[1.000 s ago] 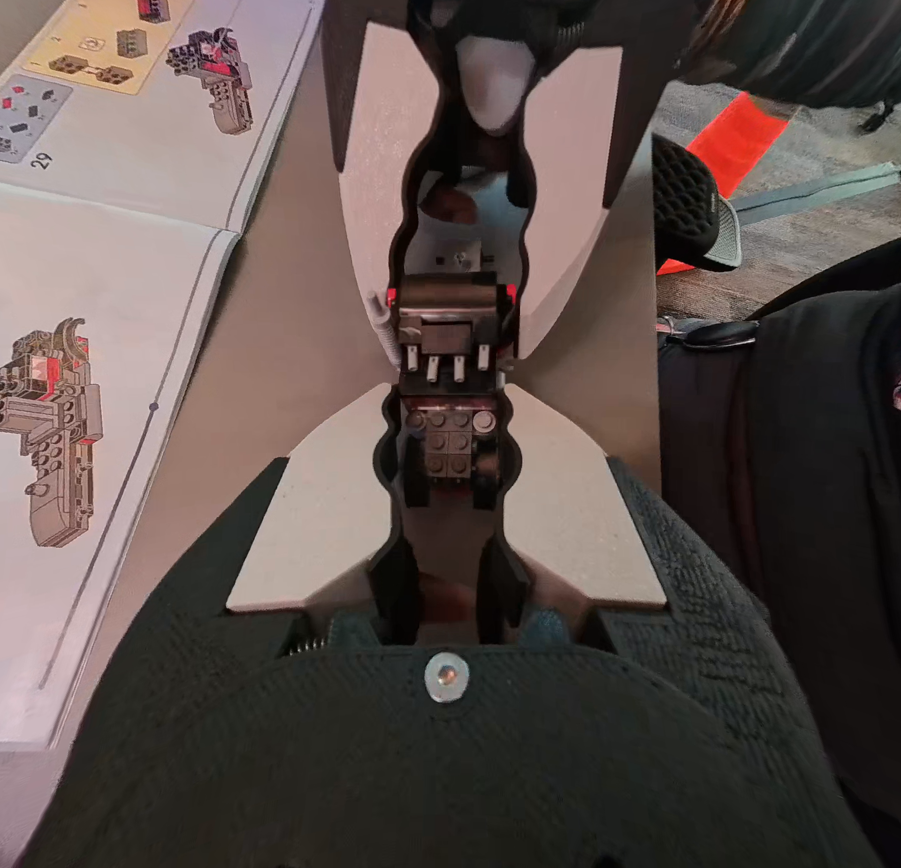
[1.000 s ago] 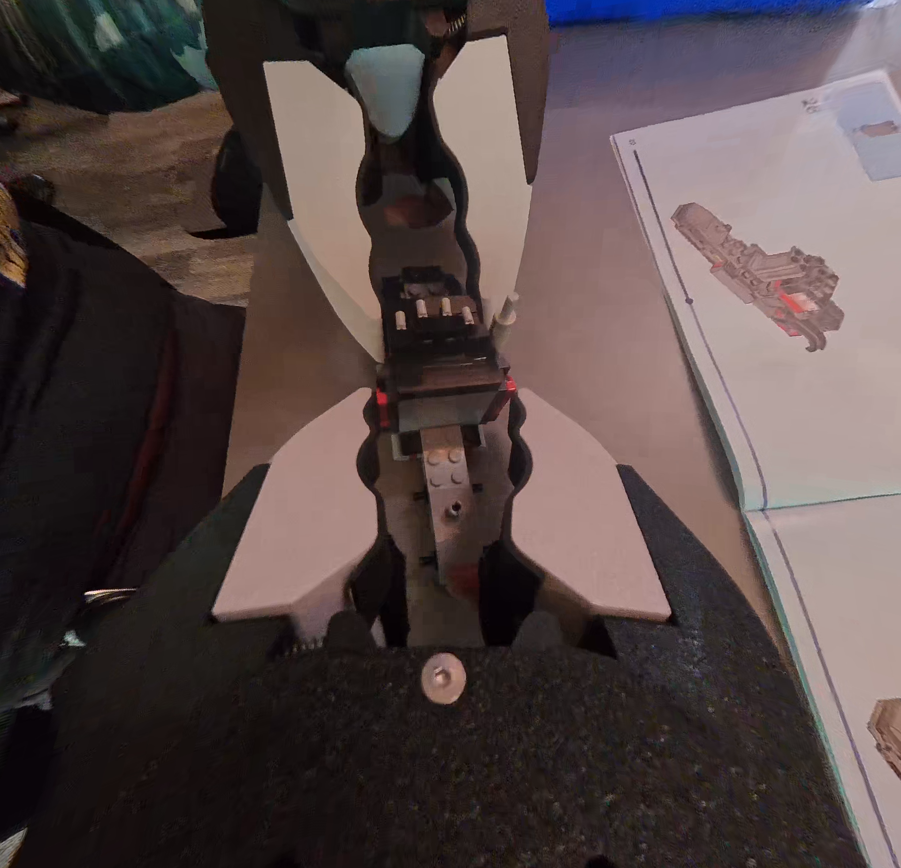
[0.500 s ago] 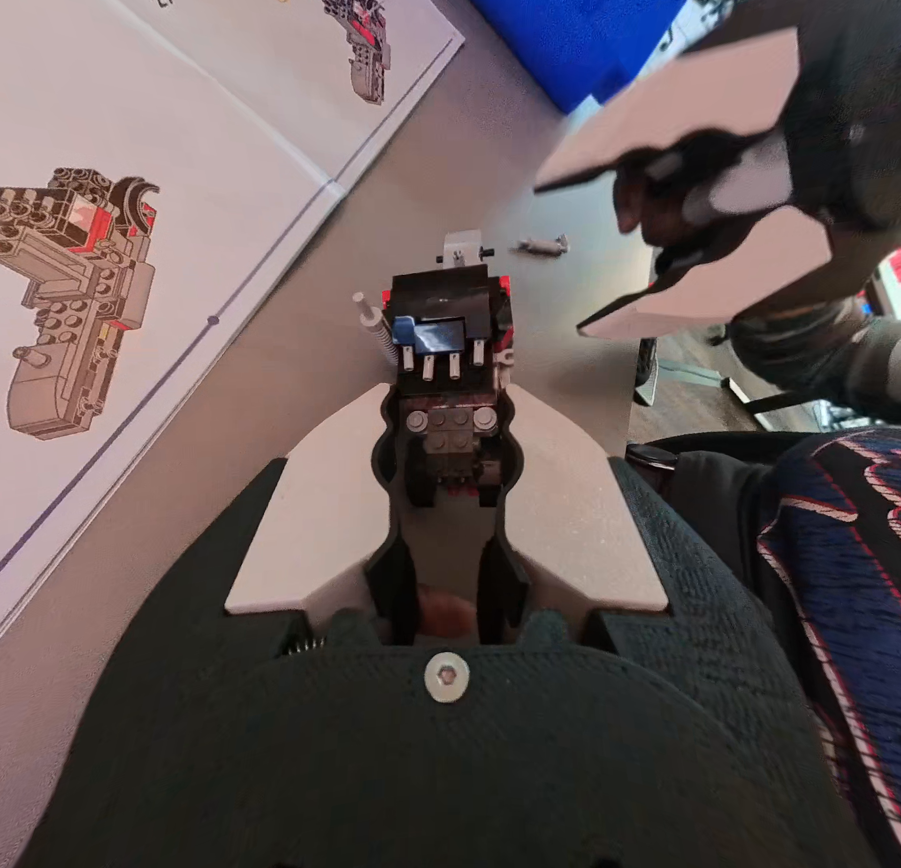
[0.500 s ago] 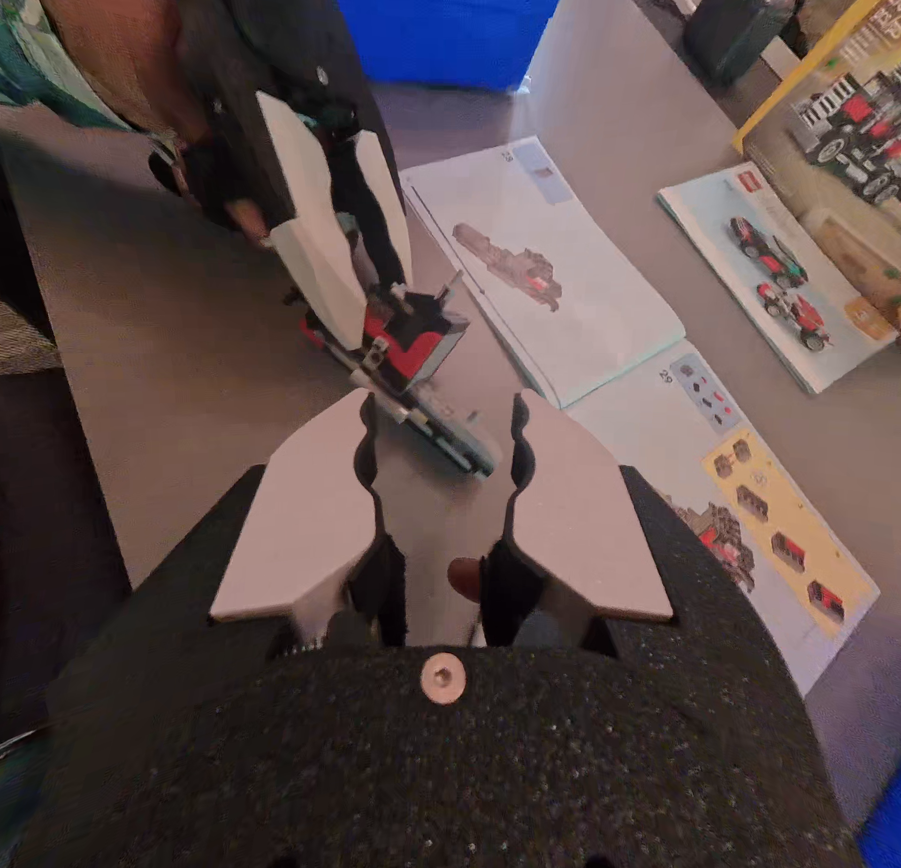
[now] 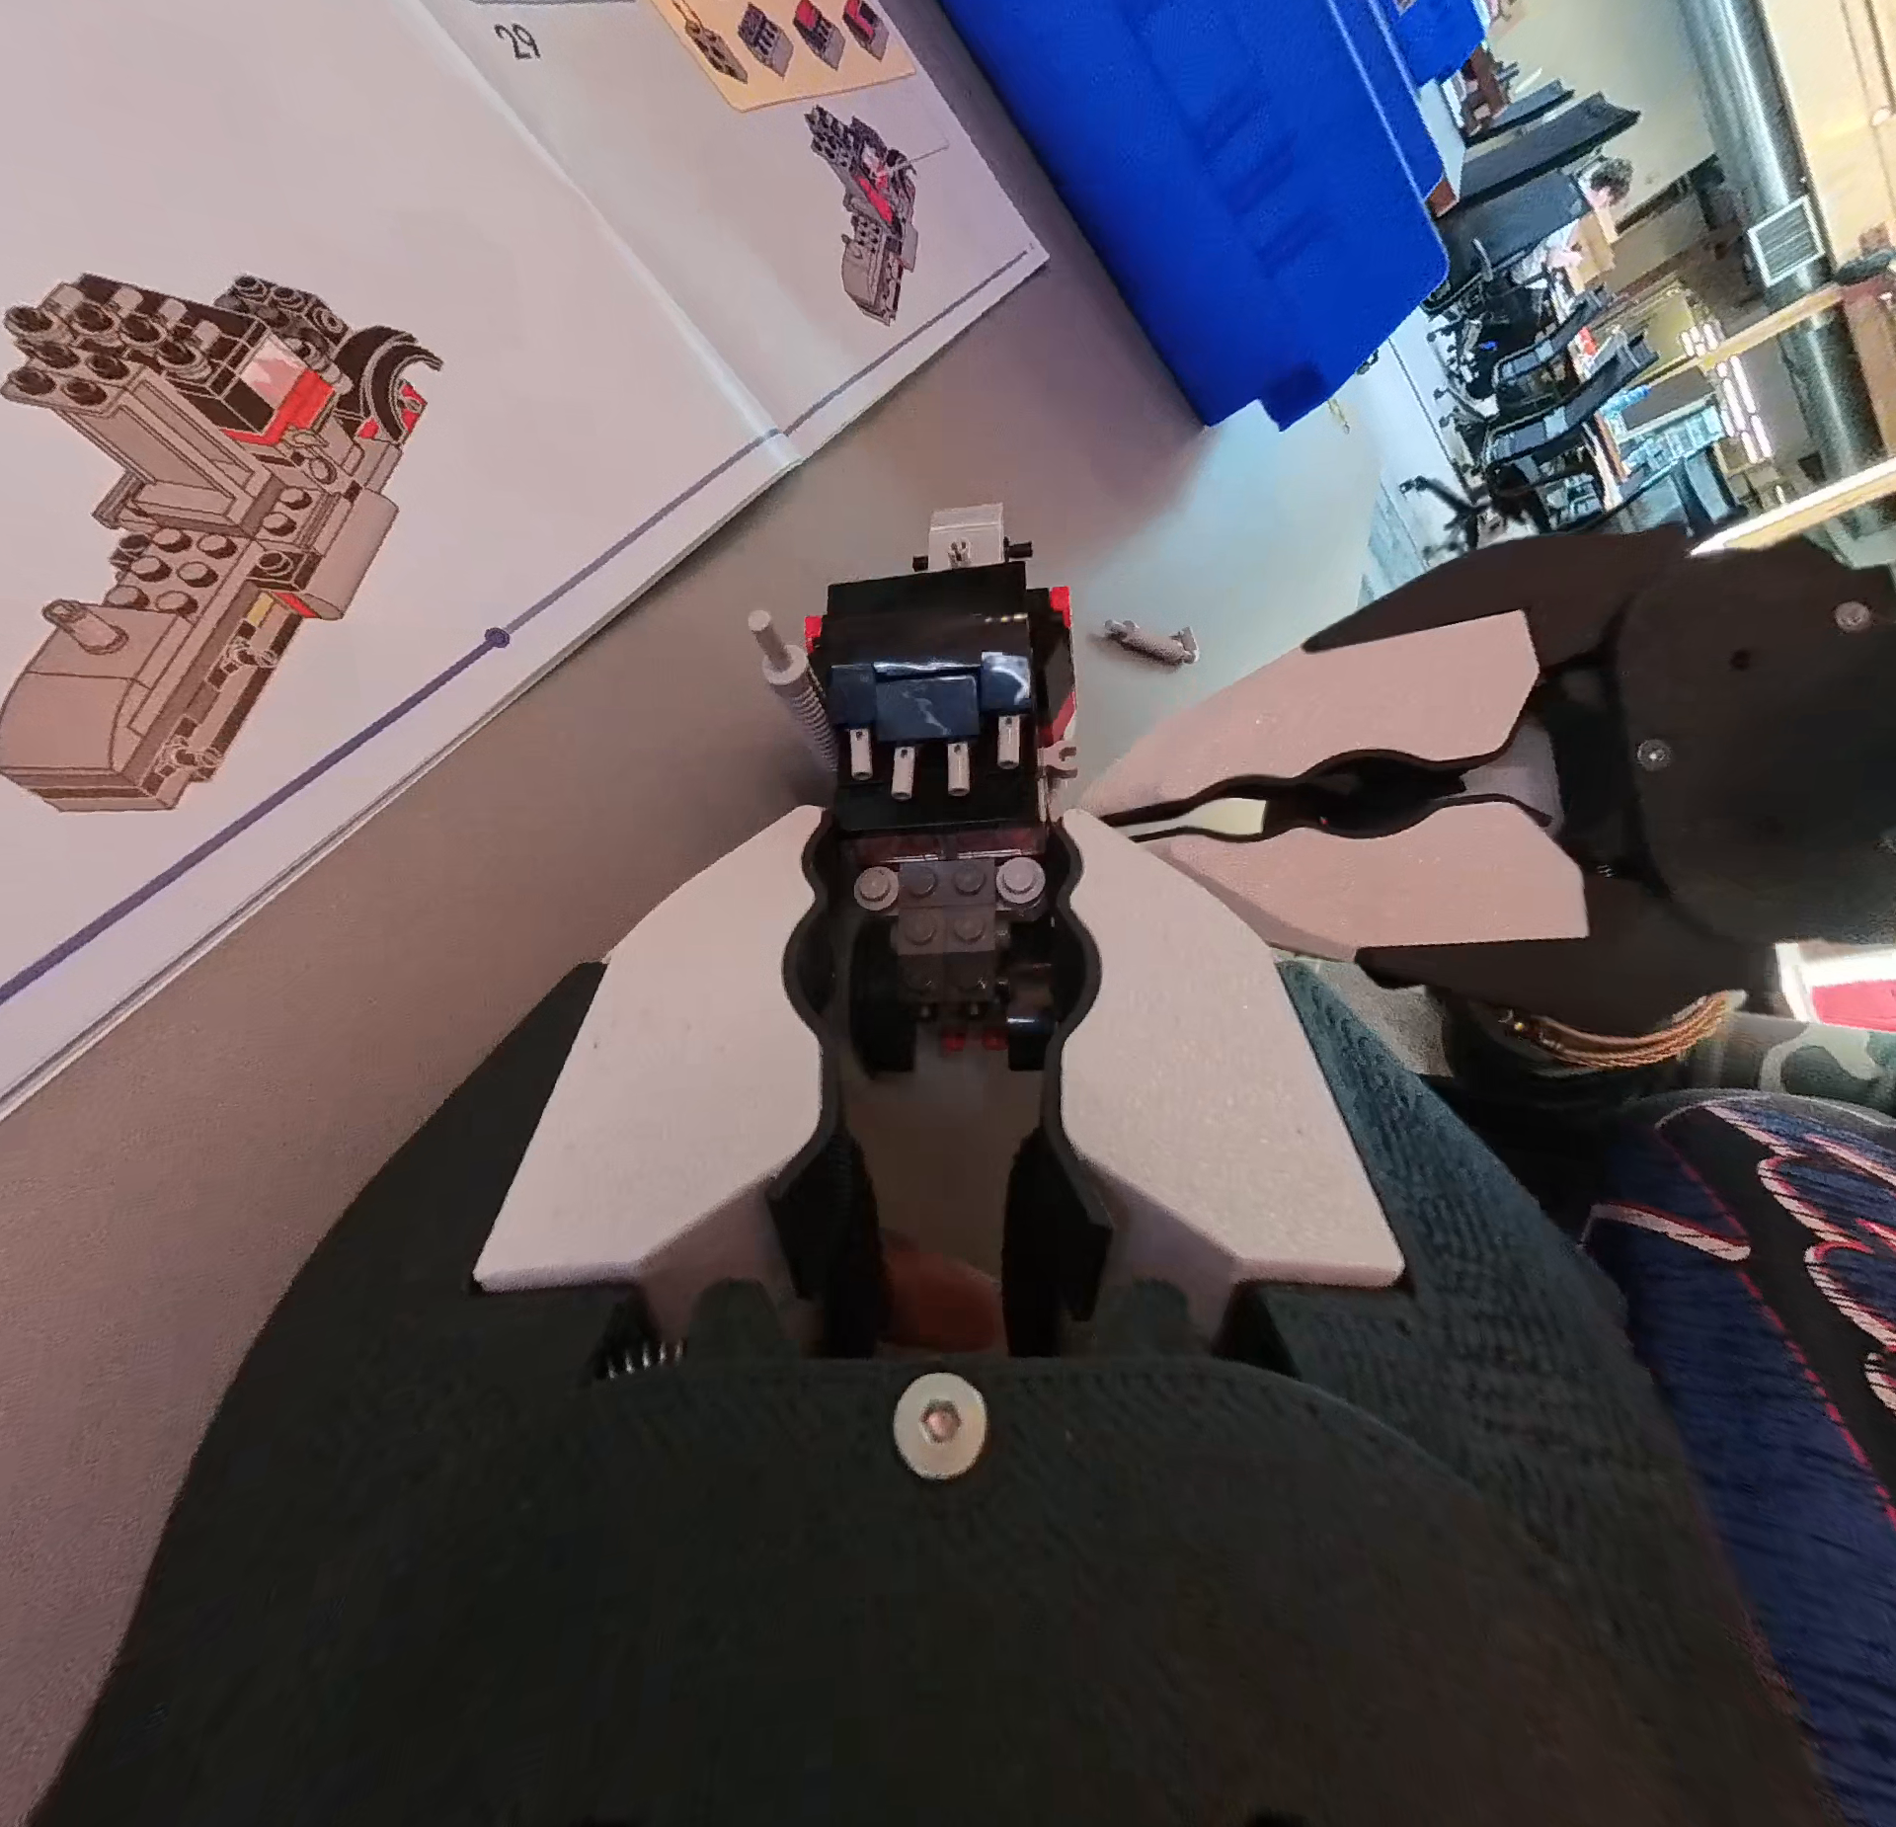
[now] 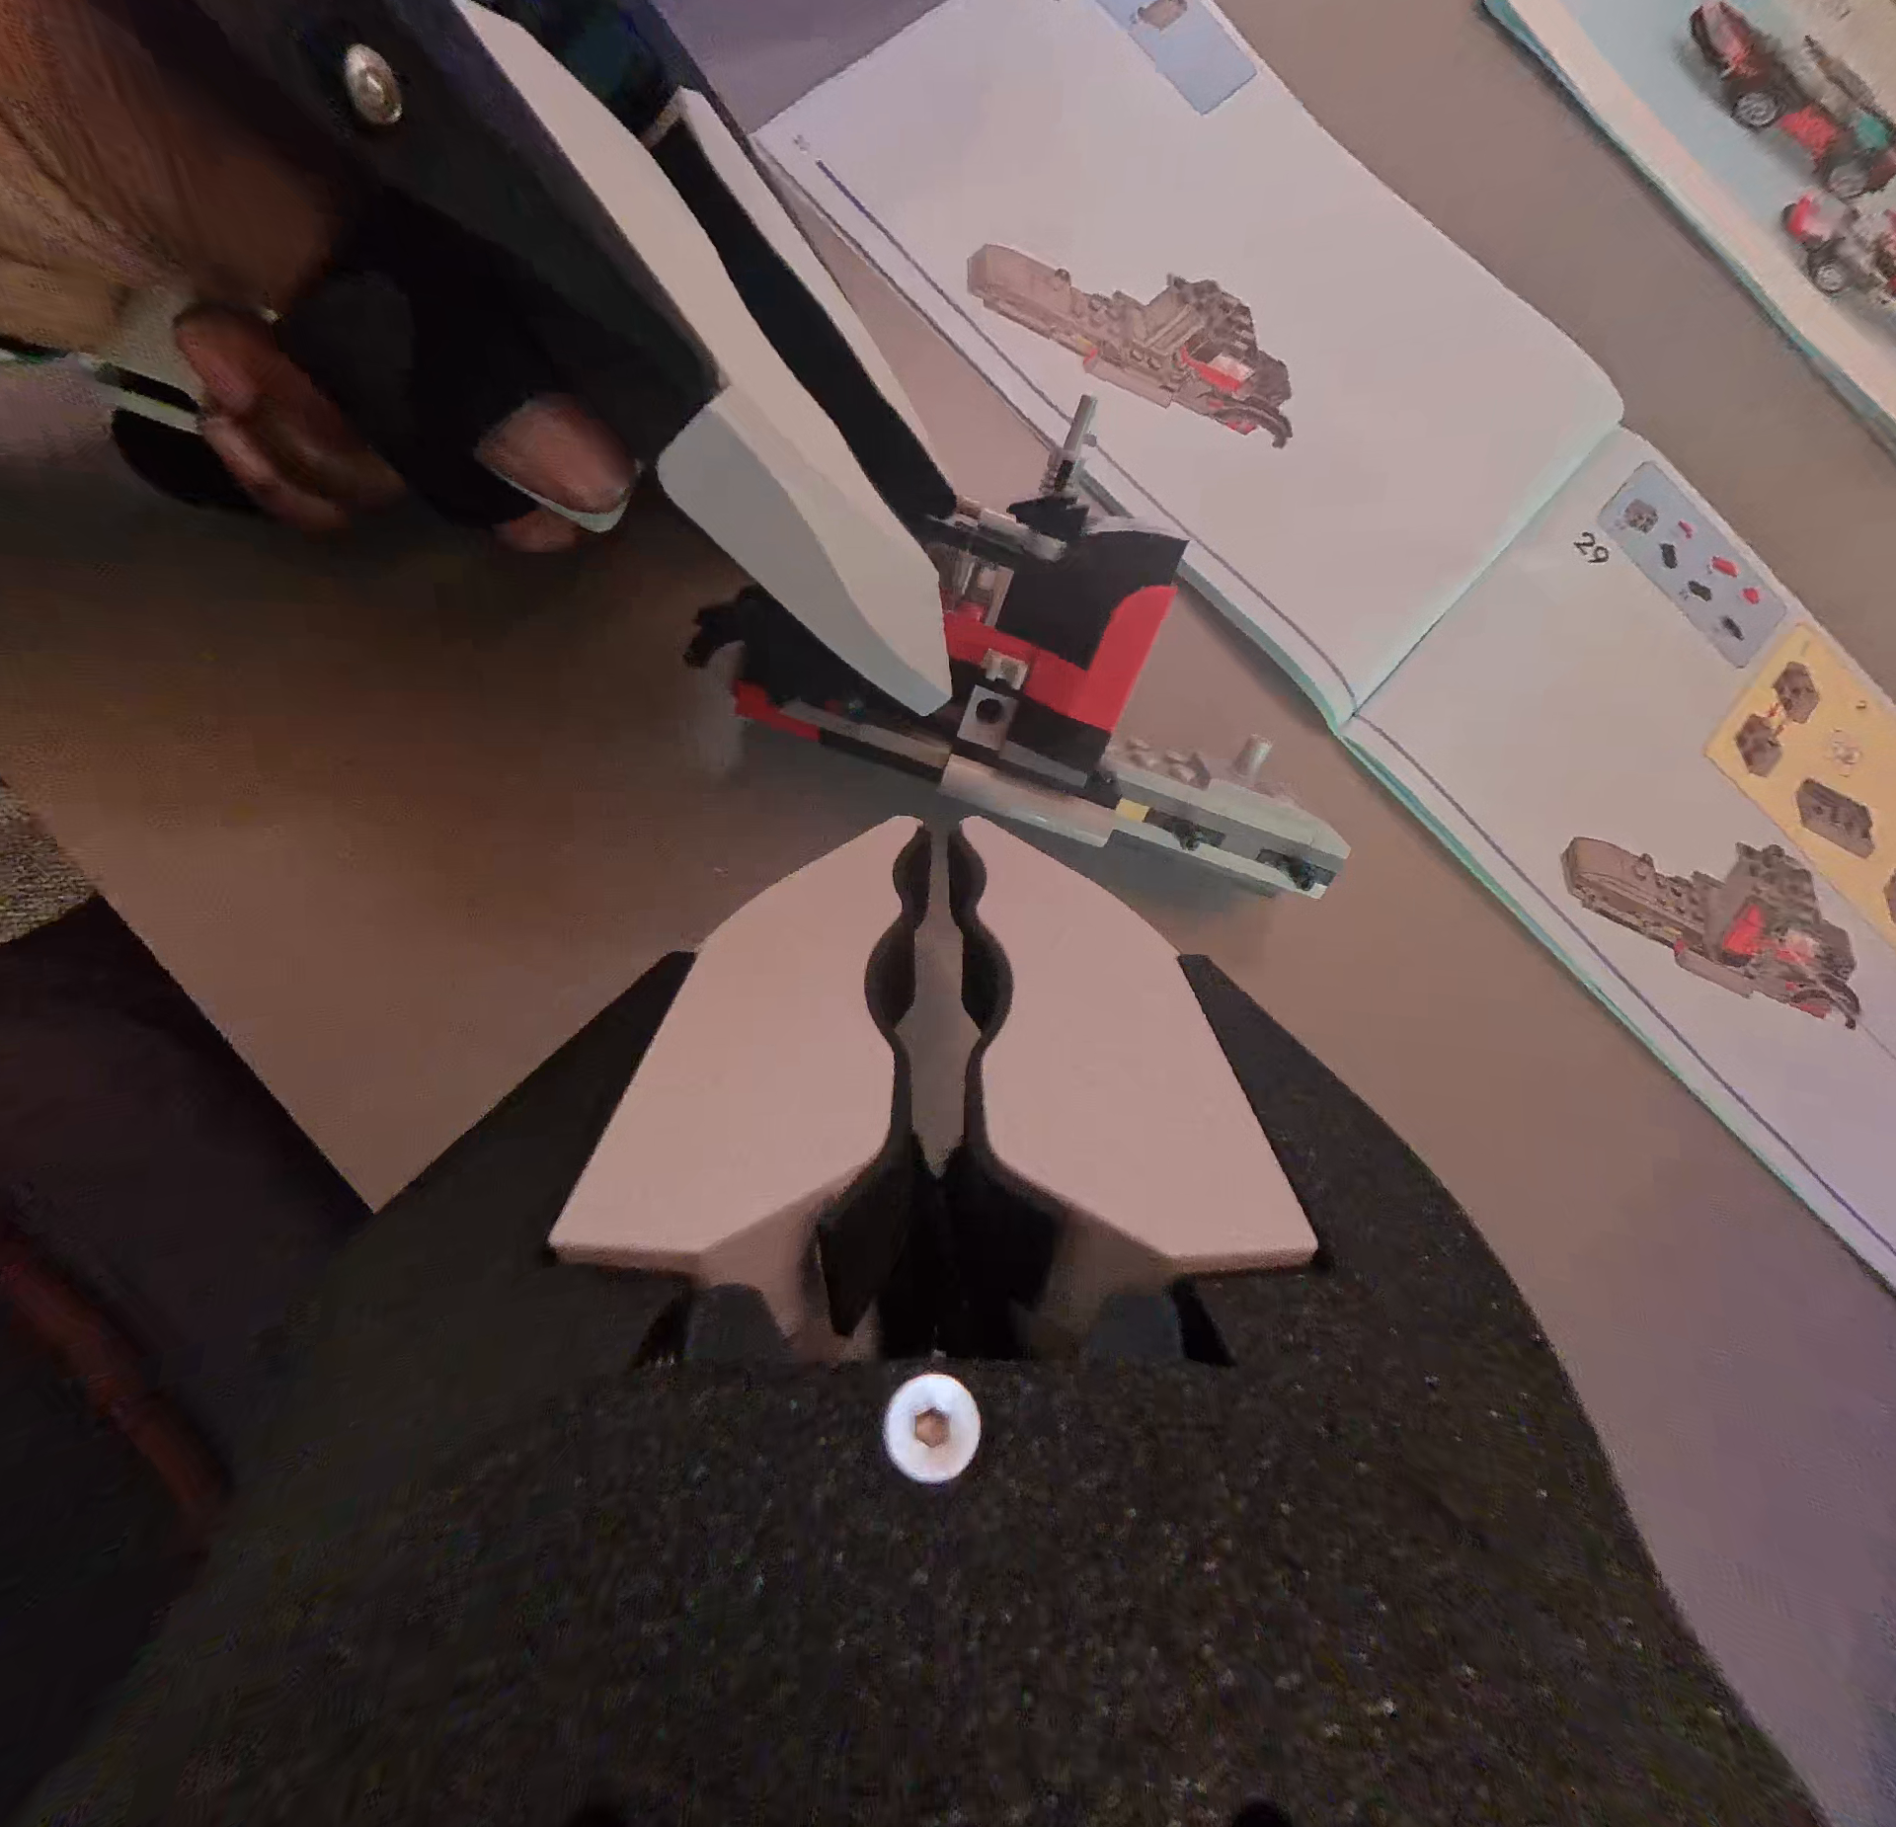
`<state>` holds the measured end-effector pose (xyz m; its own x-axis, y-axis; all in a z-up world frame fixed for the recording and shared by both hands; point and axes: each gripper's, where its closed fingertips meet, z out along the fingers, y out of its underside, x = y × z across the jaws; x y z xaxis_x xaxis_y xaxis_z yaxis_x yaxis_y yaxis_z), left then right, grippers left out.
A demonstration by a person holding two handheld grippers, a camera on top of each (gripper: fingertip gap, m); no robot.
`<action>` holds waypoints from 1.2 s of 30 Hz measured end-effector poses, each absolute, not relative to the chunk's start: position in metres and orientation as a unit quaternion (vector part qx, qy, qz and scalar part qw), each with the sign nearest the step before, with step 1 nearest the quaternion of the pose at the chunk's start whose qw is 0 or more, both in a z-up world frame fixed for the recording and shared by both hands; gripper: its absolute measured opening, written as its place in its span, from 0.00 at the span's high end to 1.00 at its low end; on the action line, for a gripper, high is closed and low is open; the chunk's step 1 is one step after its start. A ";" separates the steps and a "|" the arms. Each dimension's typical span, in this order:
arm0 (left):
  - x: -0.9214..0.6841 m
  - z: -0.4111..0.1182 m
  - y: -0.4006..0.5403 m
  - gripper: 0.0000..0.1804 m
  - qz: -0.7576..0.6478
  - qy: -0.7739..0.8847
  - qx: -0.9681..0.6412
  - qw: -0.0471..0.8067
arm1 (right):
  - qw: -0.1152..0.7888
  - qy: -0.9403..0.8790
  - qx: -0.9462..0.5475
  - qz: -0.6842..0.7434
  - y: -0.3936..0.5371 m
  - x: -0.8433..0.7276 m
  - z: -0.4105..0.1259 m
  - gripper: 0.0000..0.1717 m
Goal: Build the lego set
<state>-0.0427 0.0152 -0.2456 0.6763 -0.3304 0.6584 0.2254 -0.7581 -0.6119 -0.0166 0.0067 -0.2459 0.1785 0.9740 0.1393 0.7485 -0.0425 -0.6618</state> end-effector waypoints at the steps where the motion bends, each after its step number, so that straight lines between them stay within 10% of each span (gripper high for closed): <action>1: -0.043 -0.246 0.015 0.79 -0.402 0.029 -0.847 0.347 | 0.321 -0.610 -0.698 0.194 0.006 -0.019 -0.243 0.98; 36: -0.046 -0.246 0.014 0.79 -0.411 0.019 -0.843 0.346 | 0.355 -0.617 -0.664 0.229 -0.002 -0.032 -0.226 0.82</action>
